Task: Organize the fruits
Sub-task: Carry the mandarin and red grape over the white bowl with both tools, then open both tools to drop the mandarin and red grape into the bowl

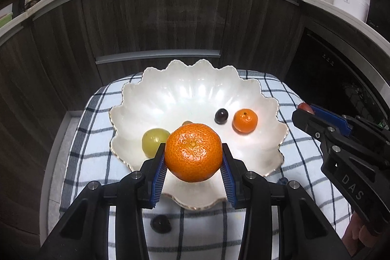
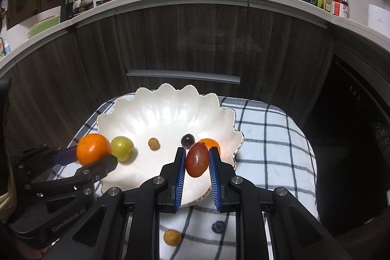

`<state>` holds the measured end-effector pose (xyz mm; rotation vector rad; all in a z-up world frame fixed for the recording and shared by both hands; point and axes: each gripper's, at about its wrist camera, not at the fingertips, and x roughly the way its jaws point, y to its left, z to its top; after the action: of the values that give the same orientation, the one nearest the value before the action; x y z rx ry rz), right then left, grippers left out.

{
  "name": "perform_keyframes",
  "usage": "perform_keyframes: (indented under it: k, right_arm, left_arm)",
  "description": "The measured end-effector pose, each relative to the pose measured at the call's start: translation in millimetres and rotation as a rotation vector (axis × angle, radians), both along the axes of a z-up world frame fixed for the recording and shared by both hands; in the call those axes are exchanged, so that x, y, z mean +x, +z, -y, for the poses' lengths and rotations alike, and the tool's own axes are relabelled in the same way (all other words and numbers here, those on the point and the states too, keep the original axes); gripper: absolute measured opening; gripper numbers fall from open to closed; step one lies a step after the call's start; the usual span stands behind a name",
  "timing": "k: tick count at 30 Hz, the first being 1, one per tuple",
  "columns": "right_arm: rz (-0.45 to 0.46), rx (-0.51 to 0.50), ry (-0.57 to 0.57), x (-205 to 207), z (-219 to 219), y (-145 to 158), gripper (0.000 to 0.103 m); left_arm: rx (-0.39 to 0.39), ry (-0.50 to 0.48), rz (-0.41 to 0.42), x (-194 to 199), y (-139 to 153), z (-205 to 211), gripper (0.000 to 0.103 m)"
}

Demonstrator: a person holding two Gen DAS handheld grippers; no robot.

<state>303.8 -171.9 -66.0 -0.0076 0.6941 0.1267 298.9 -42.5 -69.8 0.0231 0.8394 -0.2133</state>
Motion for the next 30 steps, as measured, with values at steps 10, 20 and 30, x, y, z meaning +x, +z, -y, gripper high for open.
perform_keyframes:
  k: [10, 20, 30]
  right_arm:
    - [-0.051, -0.003, -0.02, 26.9, -2.3, -9.5, 0.021]
    - [-0.102, -0.019, -0.007, 47.9, -7.7, -24.5, 0.021]
    - [-0.144, -0.02, 0.029, 60.4, -13.5, -37.7, 0.021]
  left_arm:
    - [0.013, -0.015, -0.021, 22.6, -5.5, -3.4, 0.041]
    - [0.017, -0.035, -0.054, 36.1, -18.5, -0.5, 0.041]
    - [0.022, -0.049, -0.082, 39.9, -28.0, 3.8, 0.041]
